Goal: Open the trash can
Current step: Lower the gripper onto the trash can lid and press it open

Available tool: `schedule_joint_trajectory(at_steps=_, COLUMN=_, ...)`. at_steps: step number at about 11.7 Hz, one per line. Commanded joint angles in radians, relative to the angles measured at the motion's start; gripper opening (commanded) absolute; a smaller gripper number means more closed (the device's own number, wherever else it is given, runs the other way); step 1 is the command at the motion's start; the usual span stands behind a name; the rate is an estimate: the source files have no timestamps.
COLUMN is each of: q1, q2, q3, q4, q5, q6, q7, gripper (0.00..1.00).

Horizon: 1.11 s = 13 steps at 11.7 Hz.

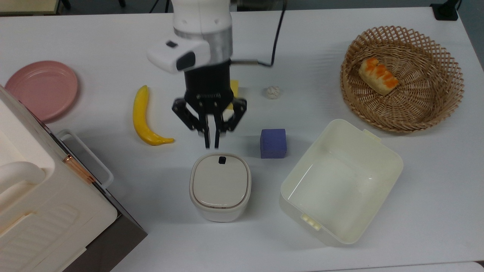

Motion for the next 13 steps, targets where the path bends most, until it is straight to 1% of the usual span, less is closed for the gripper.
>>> schedule_joint_trajectory(at_steps=1, q1=0.098, q2=0.106, q3=-0.105, q4=0.038, q5=0.013, q6=0.104, q7=0.059, gripper=0.16)
schedule_joint_trajectory(at_steps=5, q1=0.095, q2=0.12, q3=-0.099, q4=0.026, q5=0.007, q6=0.103, q7=0.048, gripper=0.16)
schedule_joint_trajectory(at_steps=9, q1=0.098, q2=0.149, q3=-0.091, q4=-0.025, q5=-0.034, q6=0.095, q7=0.045, gripper=0.16)
schedule_joint_trajectory(at_steps=11, q1=0.098, q2=0.157, q3=-0.091, q4=-0.034, q5=-0.043, q6=0.094, q7=0.044, gripper=0.16)
schedule_joint_trajectory(at_steps=13, q1=0.099, q2=0.157, q3=-0.091, q4=-0.063, q5=-0.051, q6=0.094, q7=0.039, gripper=0.16)
